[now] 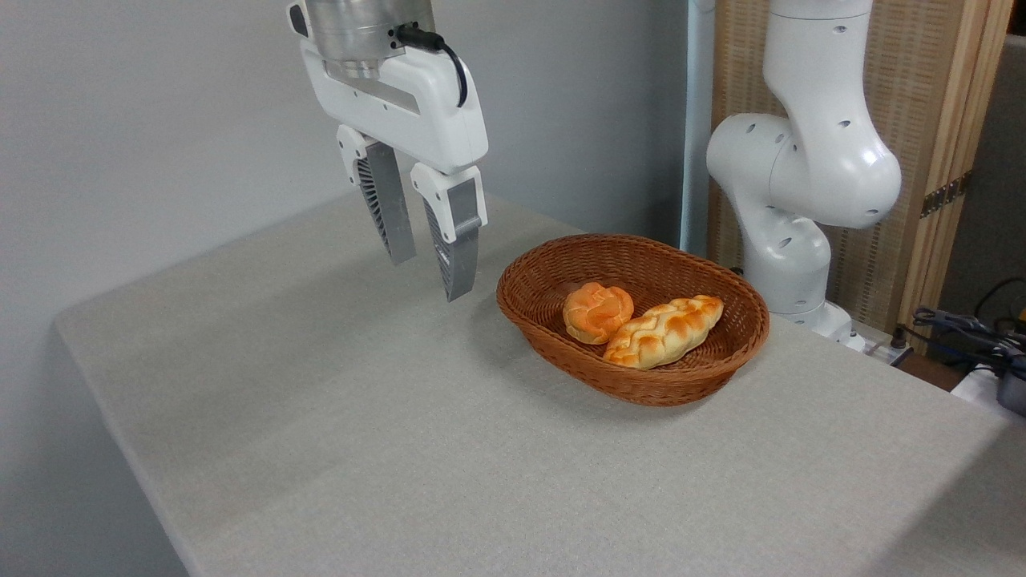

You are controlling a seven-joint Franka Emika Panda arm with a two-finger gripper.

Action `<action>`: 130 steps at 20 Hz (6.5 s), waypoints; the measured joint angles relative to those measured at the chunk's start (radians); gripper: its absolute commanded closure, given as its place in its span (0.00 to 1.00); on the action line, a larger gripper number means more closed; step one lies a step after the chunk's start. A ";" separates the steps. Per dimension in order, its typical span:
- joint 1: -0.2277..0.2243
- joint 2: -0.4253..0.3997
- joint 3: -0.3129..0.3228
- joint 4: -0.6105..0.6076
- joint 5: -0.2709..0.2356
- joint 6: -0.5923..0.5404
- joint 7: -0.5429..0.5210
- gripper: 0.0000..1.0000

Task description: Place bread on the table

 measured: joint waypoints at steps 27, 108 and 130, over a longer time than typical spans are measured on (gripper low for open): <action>-0.199 -0.487 -0.011 -0.849 0.008 0.154 0.264 0.00; -0.201 -0.016 0.041 -0.471 -0.103 0.524 0.073 0.00; -0.025 0.009 0.000 0.013 -0.036 0.041 0.012 0.00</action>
